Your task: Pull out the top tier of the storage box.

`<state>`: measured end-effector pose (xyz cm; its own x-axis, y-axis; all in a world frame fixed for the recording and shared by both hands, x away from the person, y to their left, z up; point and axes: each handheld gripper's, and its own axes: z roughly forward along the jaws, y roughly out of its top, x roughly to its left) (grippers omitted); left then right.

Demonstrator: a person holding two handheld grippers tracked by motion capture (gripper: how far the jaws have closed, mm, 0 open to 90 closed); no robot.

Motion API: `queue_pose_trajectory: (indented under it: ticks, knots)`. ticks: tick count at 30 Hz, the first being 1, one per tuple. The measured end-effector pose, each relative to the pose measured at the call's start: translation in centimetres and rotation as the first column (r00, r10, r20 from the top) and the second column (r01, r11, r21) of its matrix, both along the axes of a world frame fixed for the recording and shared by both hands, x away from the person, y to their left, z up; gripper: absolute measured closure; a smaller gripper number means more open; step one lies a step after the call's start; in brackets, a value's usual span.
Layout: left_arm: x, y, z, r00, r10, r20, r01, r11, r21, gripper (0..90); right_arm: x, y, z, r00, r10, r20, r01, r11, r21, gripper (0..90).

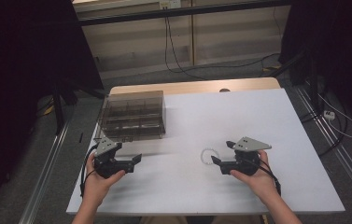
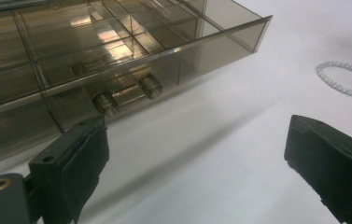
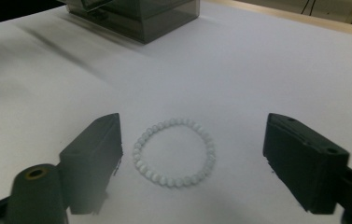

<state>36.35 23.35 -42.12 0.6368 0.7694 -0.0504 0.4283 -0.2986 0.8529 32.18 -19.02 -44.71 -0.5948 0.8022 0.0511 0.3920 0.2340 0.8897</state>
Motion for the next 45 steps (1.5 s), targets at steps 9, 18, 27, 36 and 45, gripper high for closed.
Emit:
queue_pose_trajectory:
  ticks: [9, 18, 27, 36, 45]
  knots:
    - [-0.2, 0.0, 0.2, 0.9999, 0.005, 0.01, -0.005, 1.0, 0.004, 6.4, 0.4, 0.9, -0.5, 0.9988, 0.032, -0.036, -0.033, 0.9993, -0.015, 25.8]
    - [-0.2, 0.0, 0.0, 1.0, 0.007, 0.004, -0.007, 0.9999, 0.01, 6.3, 0.8, 1.8, -0.7, 0.997, 0.053, -0.056, -0.054, 0.9984, -0.017, 34.5]
    - [-0.2, 0.2, -0.2, 0.9998, 0.018, 0.002, -0.018, 0.9997, 0.015, 6.3, 1.1, 2.5, -1.1, 0.992, 0.08, -0.098, -0.083, 0.9962, -0.027, 46.4]
    - [-0.2, 0.1, -0.1, 0.9999, 0.013, 0.01, -0.013, 0.9998, 0.018, 6.3, 1.5, 3.5, -1.5, 0.9823, 0.128, -0.137, -0.138, 0.9883, -0.065, 71.9]
    - [-0.4, -0.1, 0.2, 0.9998, 0.009, 0.019, -0.009, 0.9999, 0.012, 6.4, 1.8, 4.2, -2.0, 0.9716, 0.158, -0.176, -0.179, 0.9776, -0.111, 81.6]
